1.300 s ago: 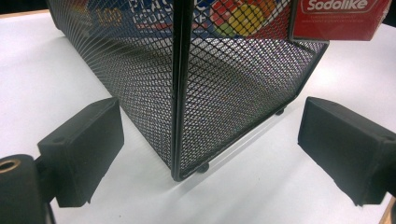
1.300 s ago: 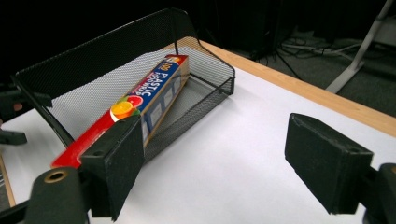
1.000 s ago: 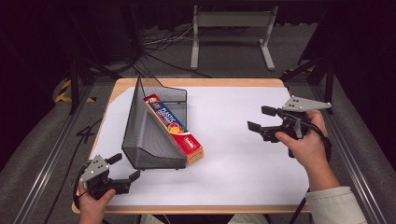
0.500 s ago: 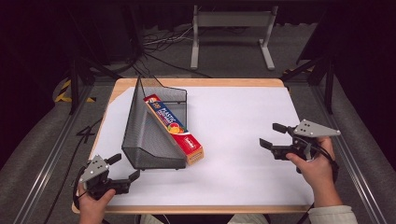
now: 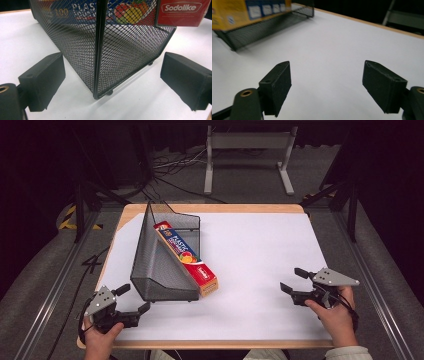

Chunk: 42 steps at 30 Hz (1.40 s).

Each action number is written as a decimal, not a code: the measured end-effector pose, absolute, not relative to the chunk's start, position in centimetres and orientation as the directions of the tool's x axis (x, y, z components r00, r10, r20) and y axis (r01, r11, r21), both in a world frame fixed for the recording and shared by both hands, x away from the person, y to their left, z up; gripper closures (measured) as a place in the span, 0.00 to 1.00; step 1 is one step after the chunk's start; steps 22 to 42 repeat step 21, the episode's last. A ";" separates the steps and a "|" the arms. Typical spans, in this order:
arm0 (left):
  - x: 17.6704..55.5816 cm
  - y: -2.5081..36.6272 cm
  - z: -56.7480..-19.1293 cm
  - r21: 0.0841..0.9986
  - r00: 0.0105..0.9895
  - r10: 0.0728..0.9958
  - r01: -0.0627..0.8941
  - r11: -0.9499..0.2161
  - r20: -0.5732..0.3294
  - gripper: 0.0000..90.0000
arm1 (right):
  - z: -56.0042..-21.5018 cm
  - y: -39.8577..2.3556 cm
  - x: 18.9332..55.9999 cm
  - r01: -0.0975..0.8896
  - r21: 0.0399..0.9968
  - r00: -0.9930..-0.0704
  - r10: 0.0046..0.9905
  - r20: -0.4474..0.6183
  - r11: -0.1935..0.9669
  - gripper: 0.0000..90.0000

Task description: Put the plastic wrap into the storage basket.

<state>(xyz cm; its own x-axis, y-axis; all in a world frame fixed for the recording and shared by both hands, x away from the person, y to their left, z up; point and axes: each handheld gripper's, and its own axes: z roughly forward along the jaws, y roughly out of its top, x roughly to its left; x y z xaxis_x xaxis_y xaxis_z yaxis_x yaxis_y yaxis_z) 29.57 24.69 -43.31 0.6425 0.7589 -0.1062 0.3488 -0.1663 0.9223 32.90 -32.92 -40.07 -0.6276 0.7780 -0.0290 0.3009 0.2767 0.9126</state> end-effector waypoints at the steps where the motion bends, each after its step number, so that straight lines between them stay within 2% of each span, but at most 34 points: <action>1: 29.6 24.7 -43.3 0.922 0.643 0.759 0.348 -0.169 -0.103 0.07 | -40.5 -33.0 32.9 0.306 0.909 -0.614 0.788 -0.039 0.283 0.27; 4: 29.6 24.6 -43.4 0.922 0.644 0.758 0.346 -0.174 -0.099 0.07 | -41.4 -33.3 32.9 0.332 0.906 -0.607 0.795 -0.009 0.263 0.27; 14: 29.8 24.6 -43.5 0.919 0.641 0.762 0.347 -0.190 -0.084 0.08 | -43.4 -33.2 32.6 0.374 0.882 -0.604 0.797 -0.003 0.287 0.25; 42: 29.8 24.8 -43.5 0.919 0.639 0.764 0.350 -0.180 -0.094 0.08 | -43.5 -33.2 32.6 0.376 0.880 -0.606 0.796 -0.002 0.289 0.25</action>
